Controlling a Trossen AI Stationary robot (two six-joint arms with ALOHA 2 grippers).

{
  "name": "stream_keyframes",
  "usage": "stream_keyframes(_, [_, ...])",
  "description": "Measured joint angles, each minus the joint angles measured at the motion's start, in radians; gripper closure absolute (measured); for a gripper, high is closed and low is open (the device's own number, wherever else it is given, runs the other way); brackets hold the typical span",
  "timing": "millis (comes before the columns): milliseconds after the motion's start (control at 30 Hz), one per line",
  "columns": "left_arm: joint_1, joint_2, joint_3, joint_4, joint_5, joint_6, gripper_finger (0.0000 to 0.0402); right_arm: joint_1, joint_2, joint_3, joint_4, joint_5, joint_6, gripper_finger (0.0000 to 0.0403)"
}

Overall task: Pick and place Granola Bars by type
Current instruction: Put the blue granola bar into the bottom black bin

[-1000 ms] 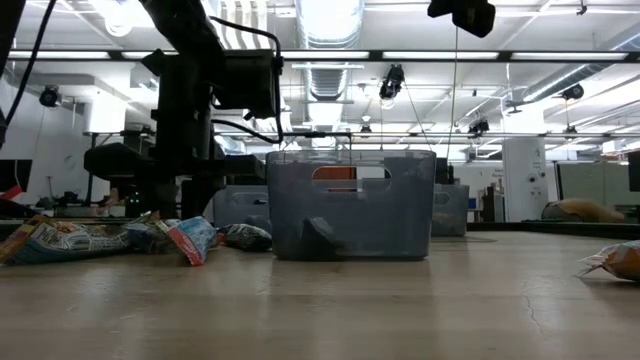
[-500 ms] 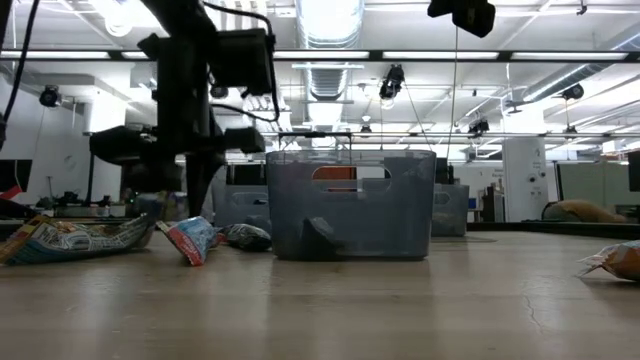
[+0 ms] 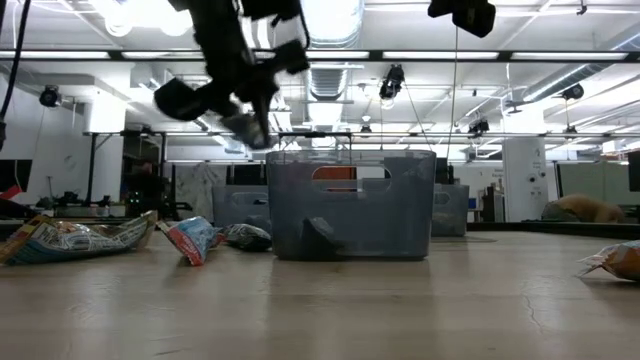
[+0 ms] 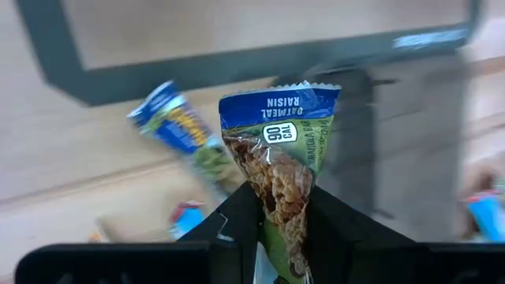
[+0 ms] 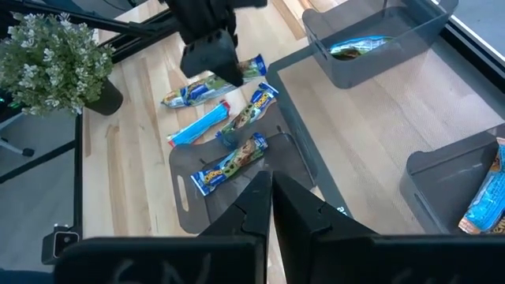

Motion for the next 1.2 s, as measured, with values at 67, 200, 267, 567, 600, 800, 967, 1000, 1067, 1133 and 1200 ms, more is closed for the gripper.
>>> stream_keyframes(67, [0.000,0.000,0.037,0.003,-0.017,0.010,0.0335,0.000,0.000,0.000,0.000,0.000,0.000,0.0394])
stream_keyframes(200, [0.000,0.000,0.079,0.012,-0.076,0.021,0.0335,0.000,0.000,0.000,0.000,0.001,0.000,0.0394])
stream_keyframes(267, [0.002,0.000,0.087,0.037,-0.083,0.021,0.0335,0.000,0.000,0.000,0.000,0.003,0.000,0.0394])
stream_keyframes(567, [0.001,0.007,0.093,0.185,-0.063,0.018,0.0335,-0.001,0.000,0.000,0.000,0.008,0.000,0.0394])
stream_keyframes(600, [0.000,0.008,0.093,0.187,-0.057,0.017,0.0335,-0.001,0.000,0.000,0.000,0.008,0.001,0.0394])
stream_keyframes(800, [-0.021,0.050,0.092,0.247,-0.009,0.015,0.0335,-0.001,0.000,0.000,-0.001,0.011,0.001,0.0394])
stream_keyframes(967, [-0.046,0.095,0.092,0.306,0.033,-0.006,0.0335,-0.001,0.000,0.000,-0.002,0.027,0.001,0.0394])
stream_keyframes(1000, [-0.051,0.100,0.092,0.309,0.034,-0.014,0.0335,-0.002,0.000,0.000,-0.002,0.027,0.001,0.0394])
stream_keyframes(1067, [-0.059,0.118,0.092,0.300,0.034,-0.022,0.0335,-0.002,0.000,0.000,-0.002,0.027,0.001,0.0394])
stream_keyframes(1133, [-0.064,0.130,0.092,0.305,0.035,-0.040,0.0335,-0.002,0.000,0.000,-0.003,0.027,0.001,0.0394])
stream_keyframes(1200, [-0.068,0.141,0.092,0.306,0.035,-0.057,0.0335,-0.003,0.000,0.000,-0.003,0.027,0.001,0.0394])
